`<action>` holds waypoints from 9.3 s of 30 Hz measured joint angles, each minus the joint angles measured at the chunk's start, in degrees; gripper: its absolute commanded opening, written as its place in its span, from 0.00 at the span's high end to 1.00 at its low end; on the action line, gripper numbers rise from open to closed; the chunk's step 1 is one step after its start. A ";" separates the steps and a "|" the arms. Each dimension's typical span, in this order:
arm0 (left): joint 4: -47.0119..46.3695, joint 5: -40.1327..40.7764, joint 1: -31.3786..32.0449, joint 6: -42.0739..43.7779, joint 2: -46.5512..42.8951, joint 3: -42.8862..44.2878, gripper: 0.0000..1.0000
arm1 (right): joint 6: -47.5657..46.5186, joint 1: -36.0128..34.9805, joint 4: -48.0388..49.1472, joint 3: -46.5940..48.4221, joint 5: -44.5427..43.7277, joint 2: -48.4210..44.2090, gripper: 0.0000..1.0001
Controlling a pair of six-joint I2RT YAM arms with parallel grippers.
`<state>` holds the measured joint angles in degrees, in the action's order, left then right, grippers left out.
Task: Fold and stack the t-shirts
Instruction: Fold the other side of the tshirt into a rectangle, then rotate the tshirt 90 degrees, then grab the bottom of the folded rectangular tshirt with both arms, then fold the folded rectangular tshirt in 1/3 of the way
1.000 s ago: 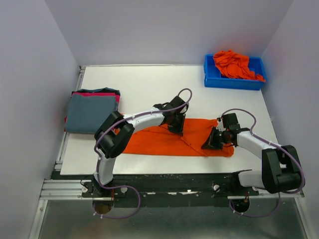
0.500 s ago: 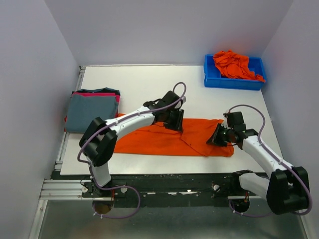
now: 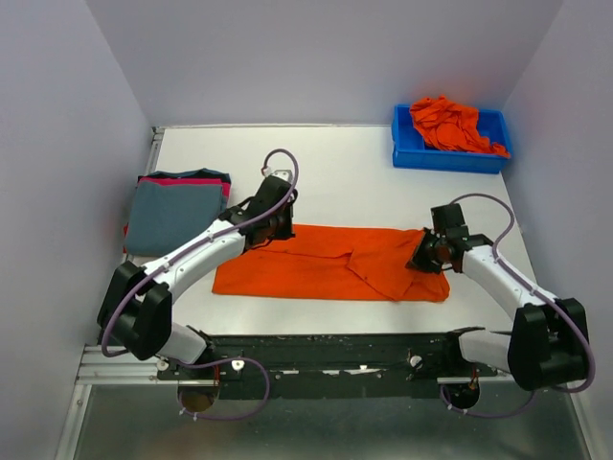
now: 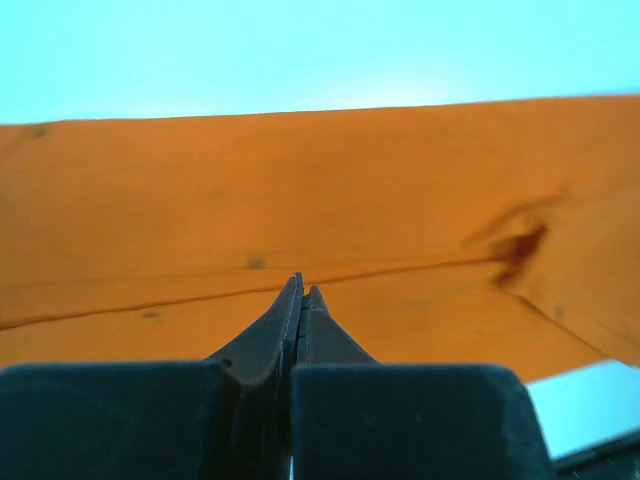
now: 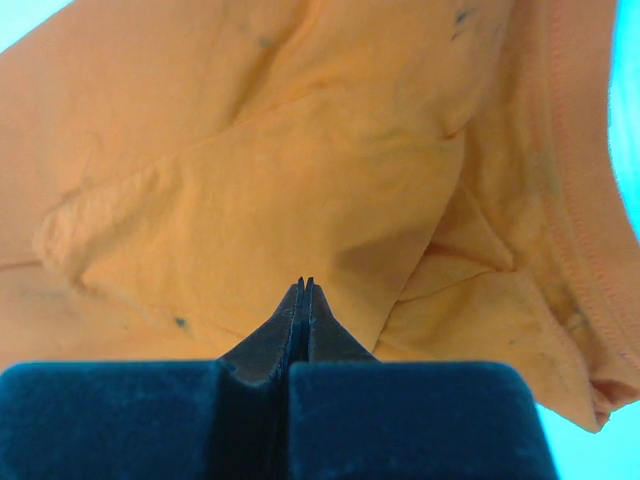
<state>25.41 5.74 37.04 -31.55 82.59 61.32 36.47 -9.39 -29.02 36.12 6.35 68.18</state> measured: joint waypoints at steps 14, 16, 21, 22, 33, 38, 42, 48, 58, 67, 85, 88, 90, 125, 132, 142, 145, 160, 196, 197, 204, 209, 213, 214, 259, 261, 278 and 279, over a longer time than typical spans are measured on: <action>-3.04 8.20 -7.67 -2.62 8.24 -2.40 1.00 | 5.84 0.37 -2.19 11.58 -12.61 12.48 0.99; -2.95 8.83 -8.11 -3.04 10.93 -1.36 1.00 | 6.51 0.50 -2.47 12.55 -12.98 14.91 0.99; -2.51 9.09 -8.72 -3.67 16.31 0.61 1.00 | 7.96 0.79 -3.06 14.45 -13.44 20.17 0.99; -2.49 9.05 -8.81 -3.74 17.31 0.92 1.00 | 8.13 0.79 -3.13 14.73 -13.64 20.85 0.99; -6.14 6.36 -8.61 -5.99 17.46 -2.38 1.00 | 8.50 0.85 -6.36 28.06 -14.47 33.77 0.99; -9.88 5.60 -4.24 -8.17 14.69 -6.86 1.00 | 8.28 -0.17 -9.35 39.89 -14.58 42.34 0.99; -11.74 5.51 2.69 -11.87 12.96 -9.66 1.00 | 7.93 -2.86 -12.41 51.49 -15.74 49.86 0.99; -20.85 3.17 10.97 -23.82 9.07 -17.53 1.00 | 6.56 -11.41 -17.75 71.28 -18.99 61.13 0.99; -29.81 0.76 23.10 -40.87 8.22 -22.49 1.00 | 4.37 -18.78 -21.81 89.90 -17.05 72.74 0.99; -14.05 5.07 20.92 -32.94 -0.17 -14.34 0.97 | -2.86 -17.66 -17.09 79.47 -14.95 60.65 0.99; -12.04 -8.50 2.27 -8.24 23.23 17.73 0.94 | 3.04 -11.91 -2.12 24.79 -13.33 21.70 0.99; -11.41 -9.79 1.57 -7.26 28.04 21.90 0.95 | 3.28 -10.75 -1.95 22.86 -13.29 21.75 0.99; -10.38 -10.99 0.90 -6.99 32.17 24.26 0.96 | 3.41 -9.31 -0.09 22.82 -13.25 22.47 0.99; -24.50 -14.25 -13.35 -21.49 43.28 24.11 0.99 | 1.46 -11.28 -15.63 78.36 -11.43 66.97 0.99; -20.33 -14.12 -16.04 -20.57 49.62 35.12 0.98 | 0.66 -11.47 -16.90 84.15 -11.45 69.96 0.99; -17.09 -13.05 -16.33 -19.71 52.11 40.28 0.82 | -0.63 -9.11 -16.06 87.41 -7.87 72.00 0.93; -16.33 -12.66 -16.35 -18.36 51.74 40.28 0.73 | -2.10 -8.61 -13.68 83.97 -5.99 69.35 0.87; -12.76 -9.44 -15.30 -10.47 18.12 14.36 0.48 | -4.22 -9.62 1.27 39.47 3.82 32.94 0.71; -6.47 -13.11 8.09 -25.09 -18.36 -35.91 0.50 | 9.22 -31.15 2.43 -9.49 9.81 -1.16 0.71; -6.10 -13.11 8.11 -25.18 -18.82 -36.11 0.51 | 9.25 -31.26 2.40 -9.49 9.81 -1.25 0.71; -5.51 -13.81 8.11 -25.83 -20.13 -37.29 0.70 | 9.88 -31.63 2.05 -9.70 9.86 -1.95 0.83; -7.41 -15.26 8.22 -26.84 -20.00 -38.64 1.00 | 10.23 -32.15 2.05 -10.03 10.08 -1.95 0.99; -8.33 -15.96 8.85 -27.21 -19.91 -38.62 1.00 | 10.49 -32.28 1.09 -9.94 10.03 -2.80 0.99; -8.24 -16.04 8.87 -27.23 -20.00 -38.60 1.00 | 10.54 -32.30 0.17 -9.70 10.01 -3.58 0.99; -13.84 -18.08 -16.85 -13.94 24.09 12.46 1.00 | -3.98 -6.86 -10.08 52.43 4.46 43.95 0.99; -14.19 -18.62 -16.96 -13.88 24.96 13.14 1.00 | -4.00 -6.47 -10.29 52.94 4.48 44.50 0.99; -14.03 -21.62 -18.14 -13.22 33.64 22.95 0.16 | -4.00 -4.74 -11.19 59.80 4.85 50.58 0.26; -13.97 -21.33 -18.25 -13.14 33.35 22.64 0.14 | -3.98 -4.72 -10.69 58.77 4.83 49.96 0.26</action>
<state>11.44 -15.59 18.79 -44.69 115.94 83.96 32.49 -14.11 -39.70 94.89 11.18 118.15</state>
